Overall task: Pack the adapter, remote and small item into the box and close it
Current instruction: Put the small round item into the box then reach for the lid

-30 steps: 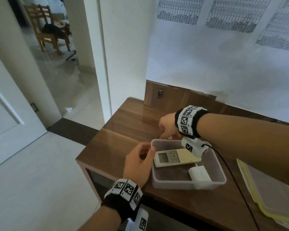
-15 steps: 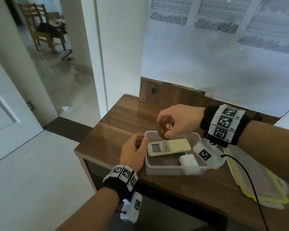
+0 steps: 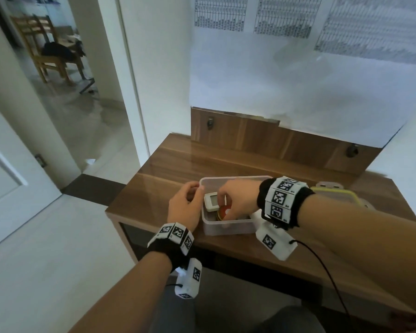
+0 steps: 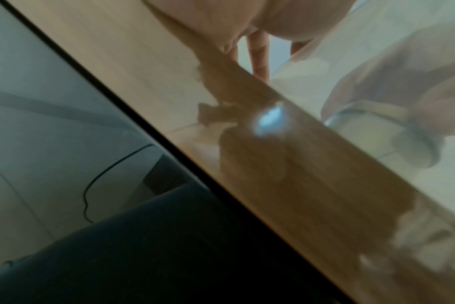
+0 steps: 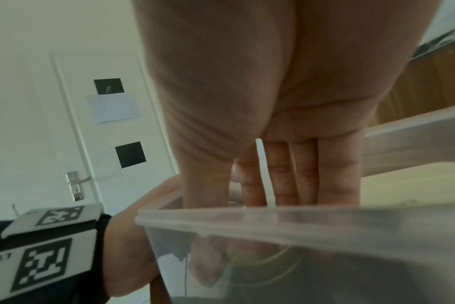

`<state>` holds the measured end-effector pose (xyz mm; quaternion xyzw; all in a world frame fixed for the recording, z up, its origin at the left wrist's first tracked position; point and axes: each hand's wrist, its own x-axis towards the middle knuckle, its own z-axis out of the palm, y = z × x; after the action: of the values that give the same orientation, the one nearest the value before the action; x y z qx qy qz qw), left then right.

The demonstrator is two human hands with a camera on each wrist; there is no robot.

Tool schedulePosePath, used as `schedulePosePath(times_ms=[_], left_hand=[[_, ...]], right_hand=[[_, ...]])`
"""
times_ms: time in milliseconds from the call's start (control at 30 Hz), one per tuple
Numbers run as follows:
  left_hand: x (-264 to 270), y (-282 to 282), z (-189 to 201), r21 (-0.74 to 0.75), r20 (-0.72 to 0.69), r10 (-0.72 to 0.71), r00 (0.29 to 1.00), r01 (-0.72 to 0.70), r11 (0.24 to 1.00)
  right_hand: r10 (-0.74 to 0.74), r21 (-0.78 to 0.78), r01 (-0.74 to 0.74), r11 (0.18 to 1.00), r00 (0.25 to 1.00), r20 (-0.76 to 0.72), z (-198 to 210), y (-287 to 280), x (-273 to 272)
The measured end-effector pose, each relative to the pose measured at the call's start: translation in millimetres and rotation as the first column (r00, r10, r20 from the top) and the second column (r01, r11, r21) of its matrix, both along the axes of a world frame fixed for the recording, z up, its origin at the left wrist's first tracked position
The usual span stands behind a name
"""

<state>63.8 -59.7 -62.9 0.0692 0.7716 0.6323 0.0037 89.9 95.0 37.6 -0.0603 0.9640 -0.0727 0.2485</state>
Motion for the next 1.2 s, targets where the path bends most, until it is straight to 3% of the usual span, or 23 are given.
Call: schedulePosePath(times_ms=[200, 367, 633, 833, 1000, 1200], left_hand=[[-2.2, 0.4, -2.5, -0.035, -0.02, 0.008, 1.0, -0.009, 0.999], [-2.0, 1.0, -1.0, -0.038, -0.008, -0.005, 1.0, 0.005, 0.999], [-5.8, 0.6, 6.8, -0.08, 0.092, -0.017, 0.996, 0.025, 0.996], [-7.7, 8.9, 22.4, -0.145, 0.168, -0.029, 0.985, 0.053, 0.988], [-3.3, 21.4, 32.3, -0.196, 0.178, -0.068, 0.982, 0.103, 0.975], [0.9, 43.7, 35.4, -0.189, 0.191, -0.105, 0.976, 0.141, 0.972]], right_hand=[[0.066, 0.046, -0.065, 0.997, 0.997, -0.027, -5.6, 0.2, -2.0], [0.031, -0.002, -0.031, 1.0, 0.998, -0.062, -2.4, 10.5, 2.3], [-0.175, -0.135, 0.147, 0.98, 0.957, -0.232, 21.0, 58.4, 46.7], [-0.406, -0.165, 0.371, 0.914, 0.843, -0.354, 16.8, 136.0, 120.4], [-0.576, -0.052, 0.579, 0.814, 0.79, -0.21, -14.5, 179.0, 185.4], [-0.552, -0.11, 0.542, 0.833, 0.825, -0.116, -45.4, 180.4, 237.4]])
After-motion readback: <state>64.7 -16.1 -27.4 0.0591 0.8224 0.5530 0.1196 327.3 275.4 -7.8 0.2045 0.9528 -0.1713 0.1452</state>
